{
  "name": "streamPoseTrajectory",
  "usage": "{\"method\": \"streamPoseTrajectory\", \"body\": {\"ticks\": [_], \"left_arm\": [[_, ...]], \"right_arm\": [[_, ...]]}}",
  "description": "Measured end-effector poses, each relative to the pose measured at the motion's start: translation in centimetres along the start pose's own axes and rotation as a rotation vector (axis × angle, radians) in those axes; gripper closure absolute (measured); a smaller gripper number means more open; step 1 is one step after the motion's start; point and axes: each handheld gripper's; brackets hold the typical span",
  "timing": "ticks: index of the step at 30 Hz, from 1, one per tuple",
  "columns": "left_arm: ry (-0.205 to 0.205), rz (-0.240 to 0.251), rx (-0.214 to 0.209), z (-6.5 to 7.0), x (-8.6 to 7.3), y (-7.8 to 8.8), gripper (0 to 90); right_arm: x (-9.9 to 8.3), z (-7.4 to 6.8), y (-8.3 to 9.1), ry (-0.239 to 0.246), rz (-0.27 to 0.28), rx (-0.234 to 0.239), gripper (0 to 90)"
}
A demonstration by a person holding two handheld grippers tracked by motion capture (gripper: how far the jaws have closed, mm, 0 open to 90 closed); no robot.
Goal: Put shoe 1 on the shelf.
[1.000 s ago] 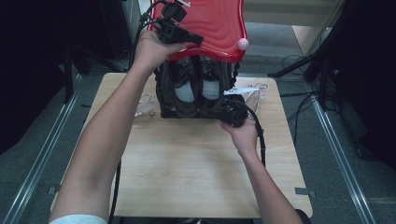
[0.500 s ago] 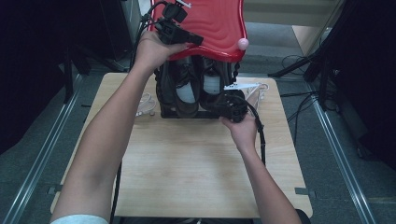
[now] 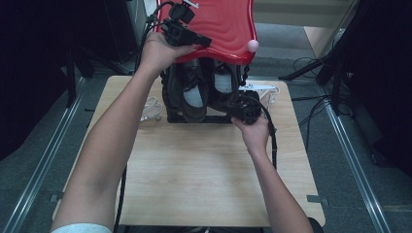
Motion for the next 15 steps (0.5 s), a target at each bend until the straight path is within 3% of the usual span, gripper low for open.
{"method": "streamPoseTrajectory", "body": {"ticks": [5, 7, 8, 11, 15], "left_arm": [[0.004, 0.0, -0.005, -0.1, 0.0, 0.0, 90.0], [0.007, 0.003, -0.007, -0.1, 0.0, 0.0, 90.0], [0.008, 0.002, -0.01, -0.1, 0.0, 0.0, 90.0], [0.005, 0.0, -0.012, -0.2, 0.0, 0.0, 90.0], [0.007, -0.003, -0.018, -0.3, 0.0, 0.0, 90.0]], "right_arm": [[0.1, 0.6, -0.1, 0.011, 0.053, -0.063, 90.0], [0.3, 0.8, -0.5, 0.027, -0.011, -0.128, 90.0], [0.2, 1.0, -0.7, 0.021, -0.023, -0.135, 90.0], [-0.1, 1.2, -0.6, -0.011, 0.0, -0.046, 90.0], [-0.2, 0.1, 0.3, 0.017, -0.003, -0.017, 90.0]]}}
Point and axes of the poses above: each handheld gripper's, and its own axes: y roughly backward along the jaws, x roughly out of its top, z roughly to its right, and after that the axes turned 3 degrees about -z, right-handed
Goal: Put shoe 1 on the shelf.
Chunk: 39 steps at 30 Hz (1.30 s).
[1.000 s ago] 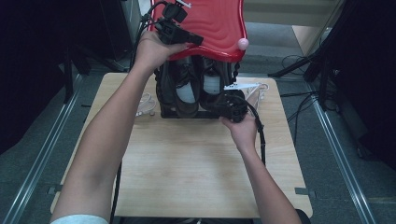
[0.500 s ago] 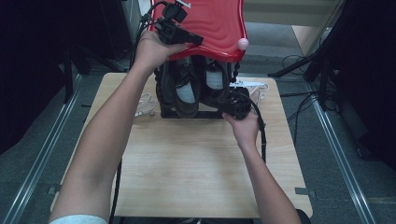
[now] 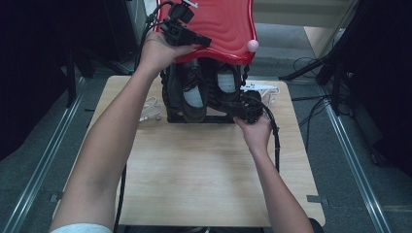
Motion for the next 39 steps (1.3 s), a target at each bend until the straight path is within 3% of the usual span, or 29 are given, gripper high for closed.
{"method": "streamPoseTrajectory", "body": {"ticks": [13, 19, 28, 39], "left_arm": [[0.005, 0.005, -0.008, -0.1, -0.1, 0.0, 90.0], [0.006, 0.015, -0.002, -0.1, -0.2, 0.0, 90.0], [0.01, 0.014, -0.006, -0.2, -0.2, 0.1, 90.0], [0.009, 0.021, 0.0, -0.1, -0.3, 0.1, 90.0]], "right_arm": [[-1.2, -4.2, -1.2, 0.088, -0.052, 0.139, 90.0], [-1.1, -5.2, -2.3, 0.118, -0.072, 0.129, 90.0], [-0.2, -5.8, -2.8, 0.124, -0.056, 0.166, 90.0], [2.0, -6.3, -4.5, 0.132, -0.06, 0.128, 90.0]]}}
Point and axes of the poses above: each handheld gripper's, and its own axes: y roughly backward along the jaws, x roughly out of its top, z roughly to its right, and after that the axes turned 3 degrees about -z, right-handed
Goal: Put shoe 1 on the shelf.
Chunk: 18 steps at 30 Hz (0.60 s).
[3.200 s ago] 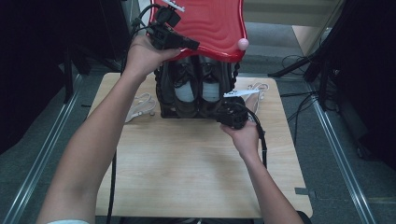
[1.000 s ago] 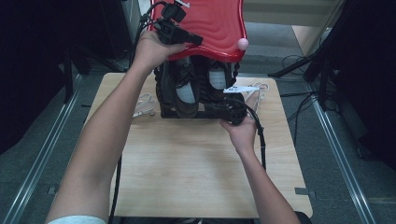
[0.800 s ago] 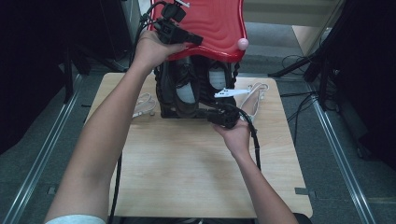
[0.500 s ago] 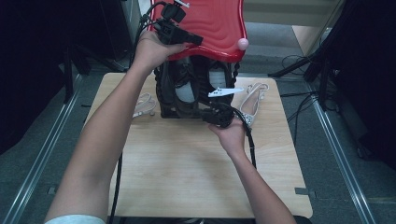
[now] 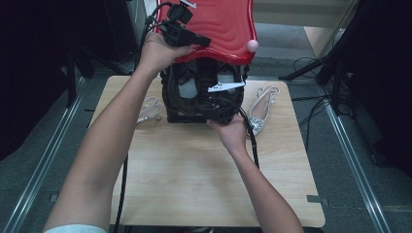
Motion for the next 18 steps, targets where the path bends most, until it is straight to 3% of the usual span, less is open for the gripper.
{"method": "streamPoseTrajectory", "body": {"ticks": [11, 18], "left_arm": [[-0.005, 0.001, 0.004, 0.1, 0.0, 0.0, 90.0], [-0.005, 0.002, 0.008, 0.1, -0.1, 0.1, 90.0]], "right_arm": [[2.3, 0.7, -1.9, -0.064, 0.023, -0.022, 90.0], [3.1, 0.7, -3.4, -0.078, -0.007, -0.019, 90.0]]}}
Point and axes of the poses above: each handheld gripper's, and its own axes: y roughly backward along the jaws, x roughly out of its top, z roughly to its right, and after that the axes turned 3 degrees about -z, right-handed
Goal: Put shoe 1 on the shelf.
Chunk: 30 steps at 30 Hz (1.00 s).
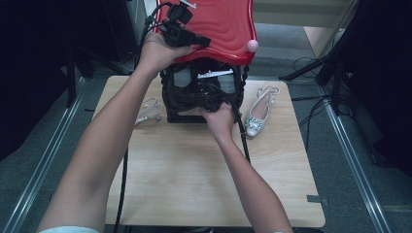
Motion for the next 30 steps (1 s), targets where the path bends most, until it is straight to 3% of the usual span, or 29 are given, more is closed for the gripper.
{"method": "streamPoseTrajectory", "body": {"ticks": [4, 6, 9, 11, 15, 19, 23, 26, 30], "left_arm": [[-0.003, 0.003, 0.007, 0.1, 0.0, 0.1, 89.3], [-0.001, 0.002, 0.016, 0.2, 0.0, 0.2, 87.5], [0.046, -0.001, -0.012, 0.0, -0.1, 0.5, 84.6], [0.053, -0.005, -0.012, 0.0, 0.0, 0.8, 83.0], [0.05, -0.034, -0.002, 0.5, 0.0, 1.5, 77.3], [0.039, -0.041, -0.011, 1.3, -0.4, 2.6, 70.3], [0.001, -0.061, -0.022, 2.2, -0.7, 3.6, 64.7], [0.004, -0.048, -0.035, 2.7, -1.2, 4.5, 58.9], [0.021, -0.036, -0.047, 3.3, -2.5, 5.3, 52.0]], "right_arm": [[-0.3, -0.1, -0.6, 0.01, -0.033, -0.017, 90.0], [-0.6, -0.1, -0.4, 0.006, -0.015, -0.005, 90.0], [-1.0, -0.2, 0.7, 0.009, -0.002, 0.016, 90.0], [-1.4, -0.6, 1.6, 0.045, -0.011, 0.018, 90.0], [-2.5, -1.0, 3.5, 0.075, 0.018, 0.033, 90.0], [-3.7, -0.7, 4.9, 0.059, 0.024, 0.046, 85.4], [-5.0, -0.3, 6.0, 0.055, 0.027, 0.048, 76.5], [-5.9, 0.0, 6.6, 0.047, 0.026, 0.055, 67.1], [-7.1, 0.2, 7.2, 0.073, 0.037, 0.049, 51.2]]}}
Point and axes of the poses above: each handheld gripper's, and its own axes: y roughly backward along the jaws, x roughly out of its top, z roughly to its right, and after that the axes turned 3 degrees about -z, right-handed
